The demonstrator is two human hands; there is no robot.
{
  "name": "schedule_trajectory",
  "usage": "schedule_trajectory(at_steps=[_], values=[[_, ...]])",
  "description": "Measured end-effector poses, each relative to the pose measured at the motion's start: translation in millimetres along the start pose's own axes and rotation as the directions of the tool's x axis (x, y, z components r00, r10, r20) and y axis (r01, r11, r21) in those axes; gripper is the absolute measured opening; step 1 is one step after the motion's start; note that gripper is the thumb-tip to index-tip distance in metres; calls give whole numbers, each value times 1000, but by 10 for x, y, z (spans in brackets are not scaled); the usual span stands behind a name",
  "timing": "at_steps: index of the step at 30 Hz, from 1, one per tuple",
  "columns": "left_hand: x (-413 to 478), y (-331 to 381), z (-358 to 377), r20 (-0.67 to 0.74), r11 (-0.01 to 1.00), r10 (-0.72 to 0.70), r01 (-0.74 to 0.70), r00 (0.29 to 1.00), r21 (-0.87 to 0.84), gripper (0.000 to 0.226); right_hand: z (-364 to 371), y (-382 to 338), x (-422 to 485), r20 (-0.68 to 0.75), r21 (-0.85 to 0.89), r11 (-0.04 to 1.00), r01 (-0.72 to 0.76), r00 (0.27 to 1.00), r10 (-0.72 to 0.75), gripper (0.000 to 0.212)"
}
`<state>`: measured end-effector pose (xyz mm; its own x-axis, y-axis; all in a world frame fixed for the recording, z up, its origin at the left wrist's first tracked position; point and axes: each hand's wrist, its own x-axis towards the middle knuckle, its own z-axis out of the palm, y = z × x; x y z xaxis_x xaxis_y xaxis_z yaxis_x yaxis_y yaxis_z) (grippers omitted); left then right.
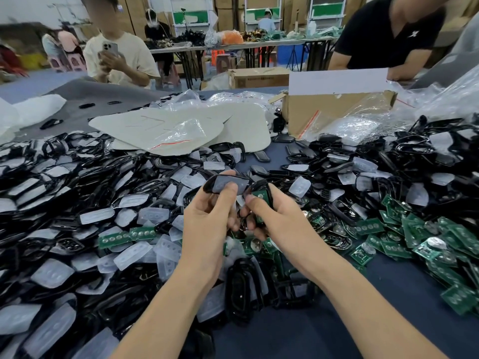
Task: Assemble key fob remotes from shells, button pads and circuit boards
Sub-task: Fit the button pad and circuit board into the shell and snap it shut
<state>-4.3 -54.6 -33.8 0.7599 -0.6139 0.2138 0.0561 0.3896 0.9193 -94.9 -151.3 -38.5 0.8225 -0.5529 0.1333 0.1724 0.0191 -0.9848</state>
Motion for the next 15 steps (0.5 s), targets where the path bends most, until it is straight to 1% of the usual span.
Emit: schedule_trajectory(at_steps=[3, 5, 8, 10, 12, 15], values=[[31, 50, -46, -20, 999, -10, 9, 1000, -44, 22, -31, 12, 39, -56, 130, 991, -42, 997, 50, 23], [39, 63, -60, -28, 999, -12, 11, 1000, -36, 25, -63, 12, 60, -94, 190, 981, -31, 994, 50, 27], [39, 50, -56, -41, 996, 28, -24, 999, 87, 22, -96, -5, 73, -115, 254, 967, -17, 992, 47, 22], [30, 31, -49, -29, 981, 66, -59, 997, 184, 21, -102, -21, 68, -117, 255, 967, -16, 992, 48, 23], [5, 26, -42, 21, 958, 86, -89, 996, 271, 24, -102, -38, 50, -109, 235, 972, -19, 993, 45, 24], [-34, 42, -37, 105, 914, 108, -140, 989, 380, 17, -103, -58, 33, -114, 225, 974, -11, 993, 38, 24]])
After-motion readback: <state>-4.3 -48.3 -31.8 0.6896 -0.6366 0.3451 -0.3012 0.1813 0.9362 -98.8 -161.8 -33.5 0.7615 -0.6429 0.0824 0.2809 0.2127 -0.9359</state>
